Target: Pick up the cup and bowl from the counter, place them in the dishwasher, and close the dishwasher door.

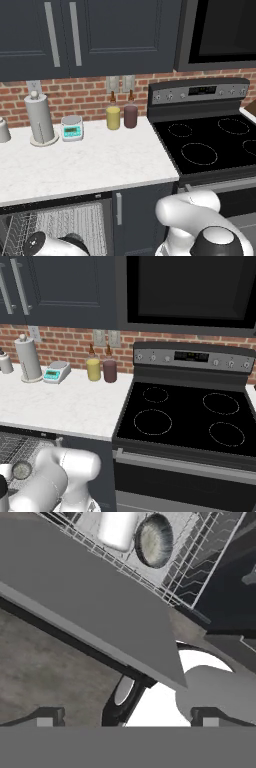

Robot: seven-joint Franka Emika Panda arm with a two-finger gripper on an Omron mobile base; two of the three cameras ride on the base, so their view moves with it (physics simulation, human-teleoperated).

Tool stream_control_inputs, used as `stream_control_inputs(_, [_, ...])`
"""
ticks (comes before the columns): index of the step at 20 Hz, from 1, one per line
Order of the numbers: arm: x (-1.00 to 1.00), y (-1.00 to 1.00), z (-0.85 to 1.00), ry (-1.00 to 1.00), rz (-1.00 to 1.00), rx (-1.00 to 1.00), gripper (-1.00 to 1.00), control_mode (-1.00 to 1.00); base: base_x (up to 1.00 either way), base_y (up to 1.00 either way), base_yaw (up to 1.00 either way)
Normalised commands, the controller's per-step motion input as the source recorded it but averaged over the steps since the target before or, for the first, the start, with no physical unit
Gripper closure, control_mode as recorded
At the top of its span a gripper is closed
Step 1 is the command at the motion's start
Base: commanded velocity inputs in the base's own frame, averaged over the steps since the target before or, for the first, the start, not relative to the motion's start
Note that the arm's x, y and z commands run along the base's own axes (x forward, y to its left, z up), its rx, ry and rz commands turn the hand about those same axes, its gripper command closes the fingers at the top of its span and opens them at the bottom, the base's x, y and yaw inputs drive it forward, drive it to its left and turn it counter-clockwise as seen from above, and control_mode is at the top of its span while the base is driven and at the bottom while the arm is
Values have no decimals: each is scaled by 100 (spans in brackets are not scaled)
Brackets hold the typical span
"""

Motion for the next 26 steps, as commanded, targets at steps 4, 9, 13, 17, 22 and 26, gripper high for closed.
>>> stream_control_inputs(4, [-33, 22, -25, 11, 24, -40, -100, -100, 0, 0, 0])
stream_control_inputs(9, [-12, 14, -11, 0, 24, -30, -100, -100, 0, 0, 0])
stream_control_inputs(13, [0, 31, 0, 0, 28, -30, -100, -100, 0, 0, 0])
stream_control_inputs(17, [0, 7, 0, 0, 27, -9, -100, -100, 0, 0, 0])
stream_control_inputs(22, [0, 0, 0, 0, 9, 0, -100, -100, 0, 0, 0])
stream_control_inputs(26, [0, 0, 0, 0, 5, 0, -100, -100, 0, 0, 0])
